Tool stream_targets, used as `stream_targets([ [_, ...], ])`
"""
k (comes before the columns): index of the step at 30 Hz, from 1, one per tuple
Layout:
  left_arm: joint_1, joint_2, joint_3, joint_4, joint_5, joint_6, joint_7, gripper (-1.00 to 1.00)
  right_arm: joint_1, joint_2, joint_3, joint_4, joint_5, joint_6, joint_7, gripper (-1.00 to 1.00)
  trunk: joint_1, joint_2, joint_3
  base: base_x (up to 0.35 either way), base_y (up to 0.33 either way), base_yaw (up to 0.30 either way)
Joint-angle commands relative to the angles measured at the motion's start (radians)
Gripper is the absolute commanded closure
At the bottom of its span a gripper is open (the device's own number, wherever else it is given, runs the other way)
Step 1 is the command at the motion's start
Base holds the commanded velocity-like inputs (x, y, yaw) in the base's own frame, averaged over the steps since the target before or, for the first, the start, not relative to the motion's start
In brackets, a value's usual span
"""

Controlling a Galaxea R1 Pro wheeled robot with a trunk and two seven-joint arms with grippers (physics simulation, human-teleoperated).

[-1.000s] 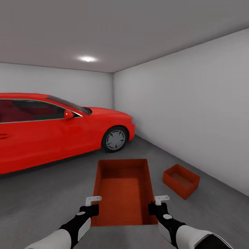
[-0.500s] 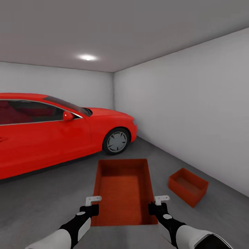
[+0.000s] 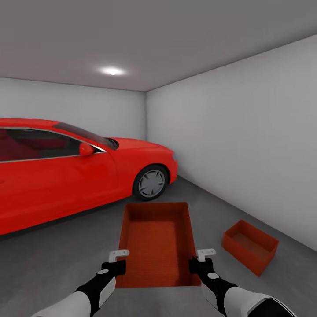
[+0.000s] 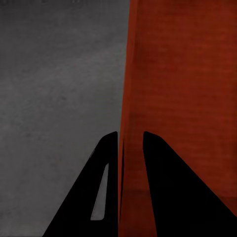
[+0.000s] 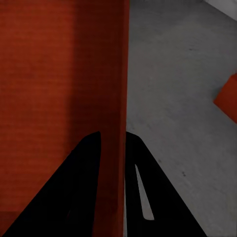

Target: Move the two storage containers from the living room to the garage. In the garage, place one container on the floor and stack the other container on top of it (either order is fine).

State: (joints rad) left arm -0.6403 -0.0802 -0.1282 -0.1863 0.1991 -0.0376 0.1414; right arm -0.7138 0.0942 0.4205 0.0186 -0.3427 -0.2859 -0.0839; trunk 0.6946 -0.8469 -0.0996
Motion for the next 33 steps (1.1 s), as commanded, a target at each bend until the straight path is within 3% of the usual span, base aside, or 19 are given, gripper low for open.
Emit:
stream_targets([
  [1, -0.001, 0.011, 0.018, -0.002, -0.007, -0.018, 0.020, 1.00, -0.001, 0.001, -0.083, 0.001, 0.011, 0.000, 0.010, 1.00, 0.001, -0.001, -0.002, 0.322, 0.158, 0.000],
  [33, -0.001, 0.011, 0.018, -0.002, -0.007, -0.018, 0.020, 1.00, -0.001, 0.001, -0.083, 0.001, 0.011, -0.001, 0.008, 1.00, 0.001, -0.001, -0.002, 0.322, 0.158, -0.012],
])
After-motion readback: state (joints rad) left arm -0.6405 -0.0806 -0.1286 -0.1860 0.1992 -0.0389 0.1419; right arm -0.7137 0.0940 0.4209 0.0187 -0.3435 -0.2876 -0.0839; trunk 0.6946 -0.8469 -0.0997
